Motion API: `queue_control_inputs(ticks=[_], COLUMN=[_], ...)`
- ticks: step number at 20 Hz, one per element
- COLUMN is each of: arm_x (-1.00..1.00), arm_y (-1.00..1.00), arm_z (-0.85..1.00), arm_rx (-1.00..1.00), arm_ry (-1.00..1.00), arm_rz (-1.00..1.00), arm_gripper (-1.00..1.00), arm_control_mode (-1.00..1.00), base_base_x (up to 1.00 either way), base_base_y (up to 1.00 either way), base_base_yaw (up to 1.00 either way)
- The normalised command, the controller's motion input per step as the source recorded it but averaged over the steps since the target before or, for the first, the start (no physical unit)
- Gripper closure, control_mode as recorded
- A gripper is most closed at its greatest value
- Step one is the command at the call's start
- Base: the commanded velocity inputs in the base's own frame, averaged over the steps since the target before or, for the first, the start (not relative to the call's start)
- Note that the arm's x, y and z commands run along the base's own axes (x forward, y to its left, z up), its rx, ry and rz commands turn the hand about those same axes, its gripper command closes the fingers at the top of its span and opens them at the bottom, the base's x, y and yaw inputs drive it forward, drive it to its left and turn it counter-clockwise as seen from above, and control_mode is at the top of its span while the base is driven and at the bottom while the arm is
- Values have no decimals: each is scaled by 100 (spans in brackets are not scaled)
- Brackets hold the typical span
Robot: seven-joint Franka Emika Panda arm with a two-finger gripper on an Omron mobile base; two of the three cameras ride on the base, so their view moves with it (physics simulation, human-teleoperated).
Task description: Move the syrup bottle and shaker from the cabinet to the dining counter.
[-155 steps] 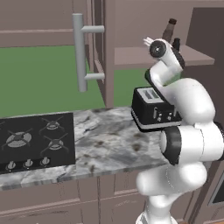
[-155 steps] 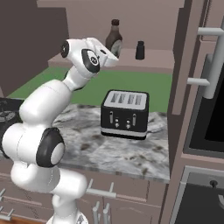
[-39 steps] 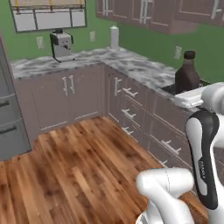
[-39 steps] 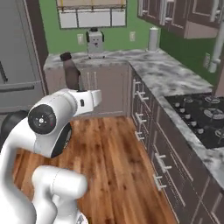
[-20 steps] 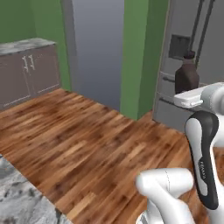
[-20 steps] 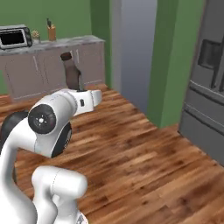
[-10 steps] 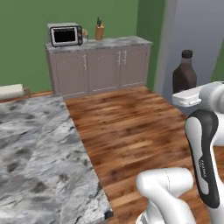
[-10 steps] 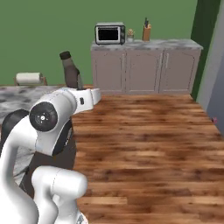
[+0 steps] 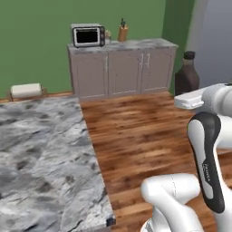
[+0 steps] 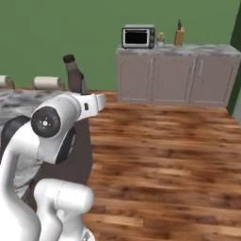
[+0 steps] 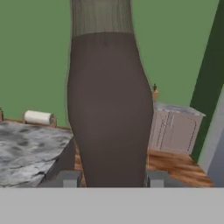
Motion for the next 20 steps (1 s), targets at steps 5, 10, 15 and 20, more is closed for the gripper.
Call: queue_control_inputs(ticks=[5,10,15,20], arm_x=[0,0,0,0], arm_y=[0,0,0,0], arm_z=[0,0,0,0], arm_rx=[0,0,0,0], arm_ry=[0,0,0,0], arm_rz=[0,0,0,0], arm_gripper=[100,100,100,100], arm_control_mode=[100,100,100,100], base_base_x=[0,-4,-12,3], base_base_y=[0,0,0,-6], base_base_yaw=[77,95,96,91])
